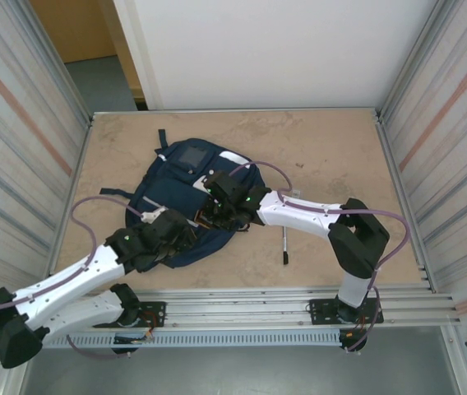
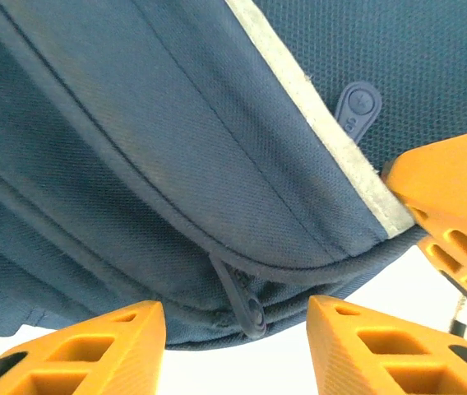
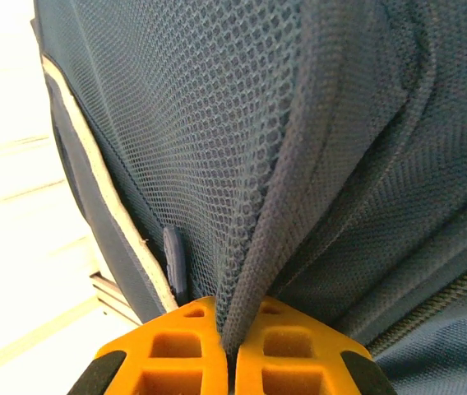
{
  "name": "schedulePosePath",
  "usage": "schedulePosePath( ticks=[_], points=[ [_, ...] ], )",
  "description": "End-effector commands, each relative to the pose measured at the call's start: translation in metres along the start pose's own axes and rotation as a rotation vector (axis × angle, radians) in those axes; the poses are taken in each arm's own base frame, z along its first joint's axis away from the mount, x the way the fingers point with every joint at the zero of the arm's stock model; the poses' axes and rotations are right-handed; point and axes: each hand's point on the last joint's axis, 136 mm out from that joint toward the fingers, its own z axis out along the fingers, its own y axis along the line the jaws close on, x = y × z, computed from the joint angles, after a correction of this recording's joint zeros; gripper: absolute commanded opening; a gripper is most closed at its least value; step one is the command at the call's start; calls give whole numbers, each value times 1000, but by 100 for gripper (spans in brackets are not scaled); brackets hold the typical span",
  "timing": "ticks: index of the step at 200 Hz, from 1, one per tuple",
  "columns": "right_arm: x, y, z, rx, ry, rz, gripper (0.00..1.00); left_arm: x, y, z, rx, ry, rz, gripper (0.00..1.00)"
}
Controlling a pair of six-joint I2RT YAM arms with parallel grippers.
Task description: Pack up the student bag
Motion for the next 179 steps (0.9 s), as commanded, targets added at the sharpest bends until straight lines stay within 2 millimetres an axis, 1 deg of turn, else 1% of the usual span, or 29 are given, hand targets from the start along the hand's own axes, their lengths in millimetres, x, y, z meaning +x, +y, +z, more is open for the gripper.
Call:
schedulePosePath(
  ticks=[1, 6, 17, 31, 43, 56, 74, 97, 123, 148, 163, 179],
  points=[
    [3, 39, -3, -118, 19, -64, 0, -10, -9, 5, -2, -39, 56, 48],
    [4, 39, -2, -119, 24, -66, 0, -11, -9, 7, -10, -46, 72, 48],
    [6, 42, -2, -128, 35, -73, 0, -12, 0, 10, -57, -59, 65, 46],
    [8, 44, -1, -133, 38, -80, 0, -15, 2, 11, -71, -75, 76, 44],
    [9, 43, 0, -133, 36, -82, 0, -18, 4, 7, -76, -88, 88, 44],
    [10, 45, 1, -139, 45, -81, 0, -21, 7, -1, -95, -96, 109, 44],
    [10, 45, 0, -142, 51, -77, 0, -26, 22, -12, -169, -113, 125, 43],
    [10, 46, 0, -150, 49, -77, 0, -30, 30, -15, -210, -130, 138, 37],
    [14, 49, 1, -165, 66, -82, 0, -30, 25, -8, -147, -133, 116, 35],
    [17, 54, 0, -177, 73, -90, 0, -27, 27, 4, -82, -88, 68, 36],
    [19, 55, -2, -180, 72, -94, 0, -24, 15, 13, 19, -51, 77, 38],
    [20, 57, -2, -184, 70, -96, 0, -22, 5, 17, 87, -4, 70, 36]
  ],
)
